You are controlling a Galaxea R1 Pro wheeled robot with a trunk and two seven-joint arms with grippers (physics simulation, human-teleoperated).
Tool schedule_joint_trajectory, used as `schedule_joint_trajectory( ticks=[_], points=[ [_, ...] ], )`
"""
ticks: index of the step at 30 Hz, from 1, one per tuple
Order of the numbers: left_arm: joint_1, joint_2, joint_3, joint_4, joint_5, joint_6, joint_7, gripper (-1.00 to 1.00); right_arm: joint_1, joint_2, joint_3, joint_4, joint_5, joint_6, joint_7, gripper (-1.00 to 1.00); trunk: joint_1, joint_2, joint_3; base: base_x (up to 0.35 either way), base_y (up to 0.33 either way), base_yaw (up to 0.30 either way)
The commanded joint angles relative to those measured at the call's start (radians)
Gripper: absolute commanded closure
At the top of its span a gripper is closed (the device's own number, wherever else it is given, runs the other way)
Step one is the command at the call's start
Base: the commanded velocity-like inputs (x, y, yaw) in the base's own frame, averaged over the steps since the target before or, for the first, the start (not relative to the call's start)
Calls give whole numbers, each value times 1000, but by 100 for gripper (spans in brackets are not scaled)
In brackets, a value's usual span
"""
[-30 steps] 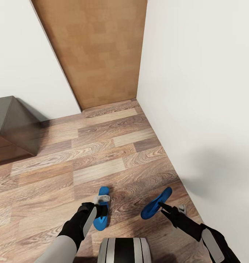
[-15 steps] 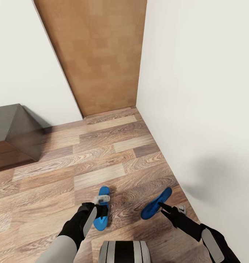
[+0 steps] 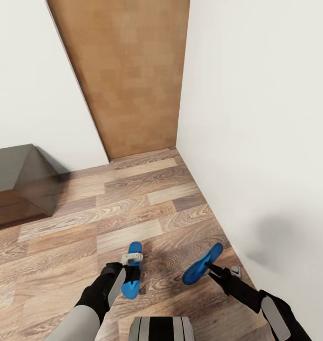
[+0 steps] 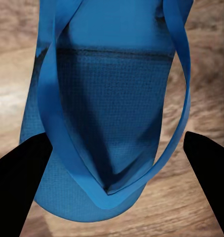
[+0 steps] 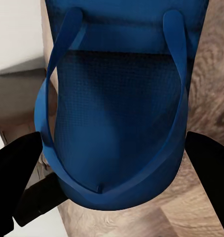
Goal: In the bedroom, move the book from the bed onto either nightstand, and place the two sandals side by side next to the bed.
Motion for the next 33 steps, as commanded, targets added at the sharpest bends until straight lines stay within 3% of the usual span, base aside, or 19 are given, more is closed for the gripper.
schedule_joint_trajectory(
  ticks=[1, 33],
  points=[
    [0, -1, 1, -1, 9, 5, 7, 100, 0, 0, -1, 0, -1, 5, 2, 100, -1, 0, 3, 0, 0, 0],
    [0, -1, 2, -1, 9, 4, 7, 100, 0, 0, 1, 0, -1, 3, 2, 100, -15, 7, 127, 0, 0, 0]
  ],
)
